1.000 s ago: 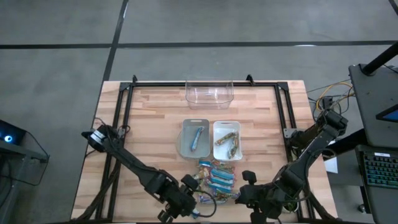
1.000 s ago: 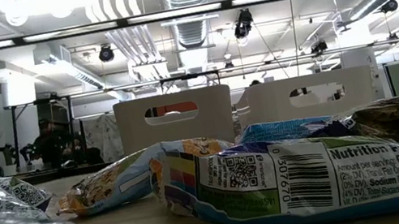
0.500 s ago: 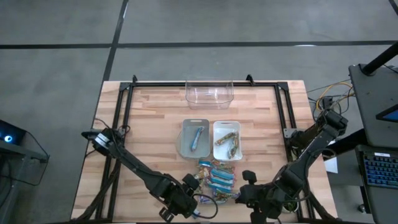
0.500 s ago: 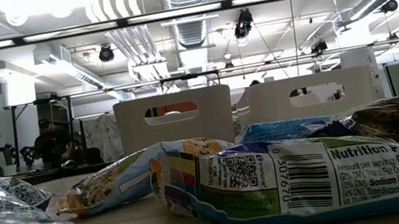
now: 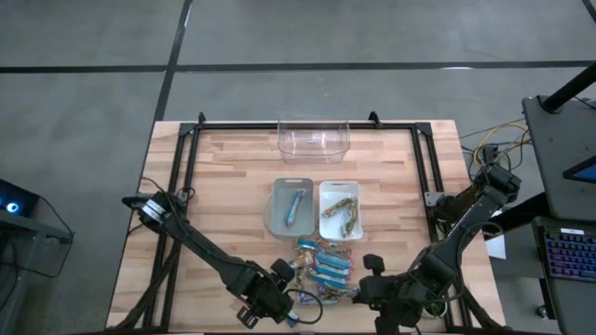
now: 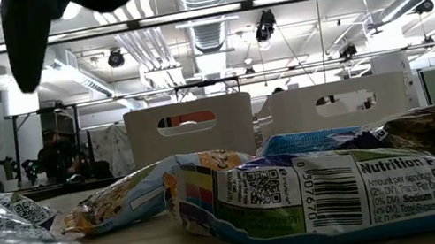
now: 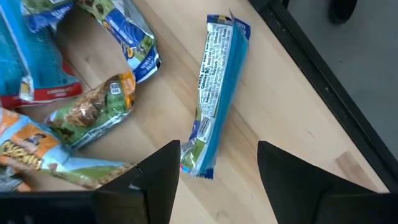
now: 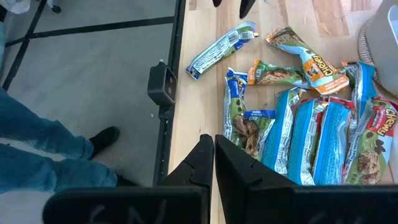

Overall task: Pick and place Granola Bars by type
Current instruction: Put the blue granola bar into the transparent bin

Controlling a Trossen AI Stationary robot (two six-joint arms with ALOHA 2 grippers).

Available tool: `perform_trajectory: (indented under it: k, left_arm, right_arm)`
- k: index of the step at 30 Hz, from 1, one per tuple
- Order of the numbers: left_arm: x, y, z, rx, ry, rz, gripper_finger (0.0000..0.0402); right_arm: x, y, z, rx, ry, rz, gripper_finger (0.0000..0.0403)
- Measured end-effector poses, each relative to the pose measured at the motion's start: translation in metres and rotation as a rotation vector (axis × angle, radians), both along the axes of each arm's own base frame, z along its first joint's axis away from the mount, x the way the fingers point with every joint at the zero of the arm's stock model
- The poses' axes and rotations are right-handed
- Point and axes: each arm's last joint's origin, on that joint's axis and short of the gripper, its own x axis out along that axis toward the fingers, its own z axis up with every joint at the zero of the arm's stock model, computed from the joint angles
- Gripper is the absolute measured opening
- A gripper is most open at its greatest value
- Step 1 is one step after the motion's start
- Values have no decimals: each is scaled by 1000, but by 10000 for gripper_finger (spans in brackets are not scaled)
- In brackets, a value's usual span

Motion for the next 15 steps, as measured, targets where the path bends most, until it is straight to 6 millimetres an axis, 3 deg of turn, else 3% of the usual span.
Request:
perform_trajectory:
  k: [15]
  left_arm:
    - [-2, 2, -31, -19, -26, 2, 196]
  right_arm:
    - [0, 0, 0, -1, 0, 0, 9]
